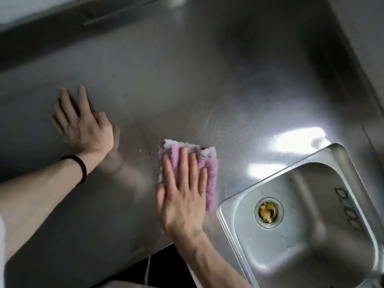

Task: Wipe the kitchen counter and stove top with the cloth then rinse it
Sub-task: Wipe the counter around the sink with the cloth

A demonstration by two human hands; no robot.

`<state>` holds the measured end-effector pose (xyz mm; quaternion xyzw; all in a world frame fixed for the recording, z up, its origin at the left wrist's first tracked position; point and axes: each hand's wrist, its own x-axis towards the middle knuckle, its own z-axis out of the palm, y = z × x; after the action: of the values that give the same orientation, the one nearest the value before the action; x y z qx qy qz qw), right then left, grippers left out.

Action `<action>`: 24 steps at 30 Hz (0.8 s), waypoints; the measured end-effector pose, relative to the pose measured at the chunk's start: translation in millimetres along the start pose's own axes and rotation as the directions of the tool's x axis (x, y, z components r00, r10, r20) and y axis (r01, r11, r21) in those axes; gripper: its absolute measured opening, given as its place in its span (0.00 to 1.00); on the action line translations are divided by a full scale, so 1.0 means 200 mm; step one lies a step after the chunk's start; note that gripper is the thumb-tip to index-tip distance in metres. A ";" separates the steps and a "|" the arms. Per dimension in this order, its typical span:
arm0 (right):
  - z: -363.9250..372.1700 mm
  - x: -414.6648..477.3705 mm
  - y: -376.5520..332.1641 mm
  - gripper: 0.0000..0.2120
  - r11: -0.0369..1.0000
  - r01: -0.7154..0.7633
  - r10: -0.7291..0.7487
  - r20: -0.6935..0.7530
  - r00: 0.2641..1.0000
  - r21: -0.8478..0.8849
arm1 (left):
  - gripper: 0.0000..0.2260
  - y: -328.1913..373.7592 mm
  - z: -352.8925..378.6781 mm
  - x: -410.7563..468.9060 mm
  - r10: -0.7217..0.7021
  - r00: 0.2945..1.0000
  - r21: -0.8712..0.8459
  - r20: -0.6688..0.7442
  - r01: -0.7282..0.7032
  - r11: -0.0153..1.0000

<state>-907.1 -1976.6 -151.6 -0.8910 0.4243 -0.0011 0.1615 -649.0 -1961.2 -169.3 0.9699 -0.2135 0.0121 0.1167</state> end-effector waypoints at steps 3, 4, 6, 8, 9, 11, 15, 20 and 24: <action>0.02 0.00 0.00 0.33 0.999 0.028 -0.028 0.007 1.000 0.017 | 0.33 -0.01 -0.05 0.04 -0.004 0.994 -0.126 0.109 0.017 0.992; 0.01 0.00 0.03 0.33 0.998 0.052 -0.052 0.007 0.999 0.017 | 0.34 -0.01 -0.07 0.04 0.016 0.989 -0.152 0.145 0.007 0.988; -0.01 -0.02 0.11 0.32 0.994 0.105 -0.105 0.006 0.994 0.030 | 0.35 0.06 -0.11 -0.01 0.205 0.962 -0.163 0.178 -0.177 0.971; -0.06 0.00 0.25 0.31 0.990 0.138 -0.138 -0.004 0.990 0.024 | 0.35 0.20 -0.14 -0.14 0.516 0.827 -0.206 0.225 -0.477 0.854; -0.10 0.02 0.36 0.30 0.991 0.137 -0.137 -0.010 0.991 0.002 | 0.35 0.28 -0.14 -0.23 0.641 0.725 -0.240 0.251 -0.595 0.767; -0.21 0.10 0.61 0.29 0.996 0.073 -0.075 -0.035 0.997 -0.060 | 0.35 0.43 -0.12 -0.41 0.790 0.545 -0.272 0.281 -0.744 0.611; -0.47 0.31 1.10 0.30 0.979 -0.127 0.125 -0.027 0.992 -0.160 | 0.33 0.56 -0.06 -0.63 0.807 0.463 -0.251 0.366 -0.786 0.564; -0.68 0.54 1.59 0.28 0.935 -0.340 0.339 -0.026 0.940 -0.098 | 0.34 0.53 0.00 -0.66 0.812 0.479 -0.153 0.333 -0.822 0.548; -0.67 0.57 1.66 0.28 0.906 -0.410 0.404 -0.074 0.912 -0.107 | 0.36 0.53 0.04 -0.66 0.825 0.485 -0.128 0.289 -0.835 0.536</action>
<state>-1104.1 -2296.0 -135.3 -0.7908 0.6038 0.0357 0.0939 -813.2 -2001.6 -163.1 0.7365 -0.6695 -0.0847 0.0462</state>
